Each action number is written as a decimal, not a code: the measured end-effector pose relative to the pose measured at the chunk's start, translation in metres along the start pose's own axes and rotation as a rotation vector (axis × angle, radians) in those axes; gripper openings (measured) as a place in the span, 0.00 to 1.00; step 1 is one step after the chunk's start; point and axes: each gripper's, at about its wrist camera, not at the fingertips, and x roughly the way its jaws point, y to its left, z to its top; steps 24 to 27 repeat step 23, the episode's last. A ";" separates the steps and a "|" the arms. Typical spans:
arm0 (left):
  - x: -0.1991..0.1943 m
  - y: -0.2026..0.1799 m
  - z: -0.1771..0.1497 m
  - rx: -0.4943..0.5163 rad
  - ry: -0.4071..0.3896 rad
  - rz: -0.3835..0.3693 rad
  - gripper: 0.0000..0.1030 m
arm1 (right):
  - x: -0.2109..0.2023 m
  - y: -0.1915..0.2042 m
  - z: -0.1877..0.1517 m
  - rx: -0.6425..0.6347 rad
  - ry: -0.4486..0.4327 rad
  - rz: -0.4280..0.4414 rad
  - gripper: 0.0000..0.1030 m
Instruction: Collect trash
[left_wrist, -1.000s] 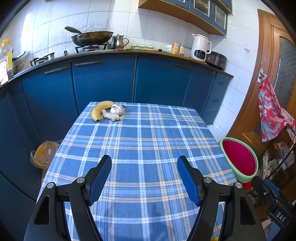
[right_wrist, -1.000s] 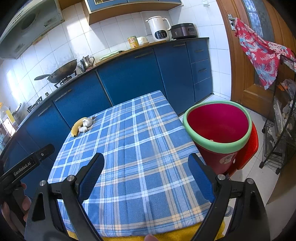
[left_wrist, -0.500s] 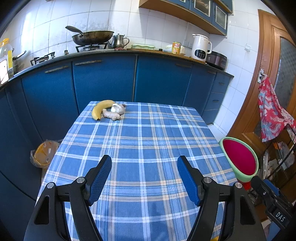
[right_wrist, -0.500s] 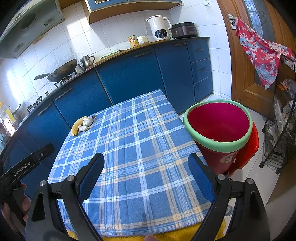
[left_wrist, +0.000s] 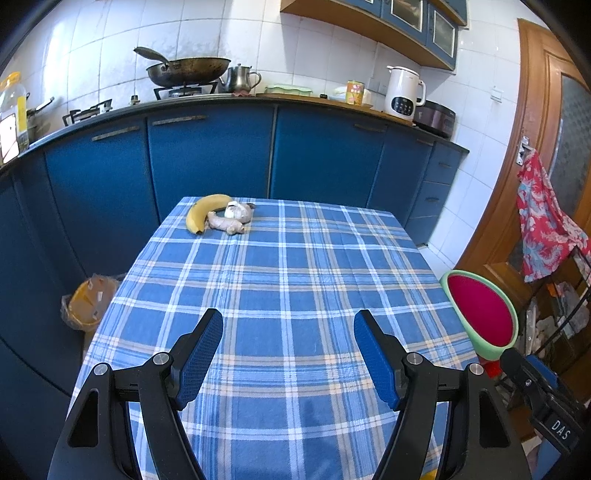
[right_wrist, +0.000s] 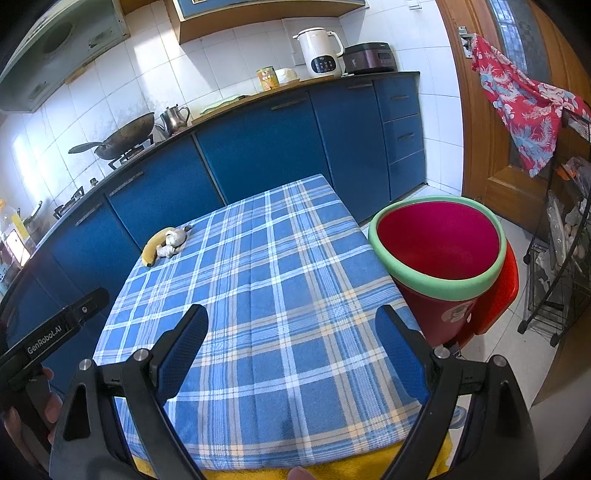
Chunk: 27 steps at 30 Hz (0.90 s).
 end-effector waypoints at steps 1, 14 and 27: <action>0.000 0.000 0.000 0.000 0.001 0.000 0.73 | 0.000 0.000 0.000 0.000 -0.001 0.000 0.88; 0.001 0.000 -0.001 -0.002 0.002 0.003 0.73 | 0.000 0.000 0.000 0.000 0.000 0.000 0.88; 0.011 0.007 -0.003 -0.005 0.028 0.009 0.73 | 0.011 0.000 -0.009 -0.010 0.016 -0.003 0.88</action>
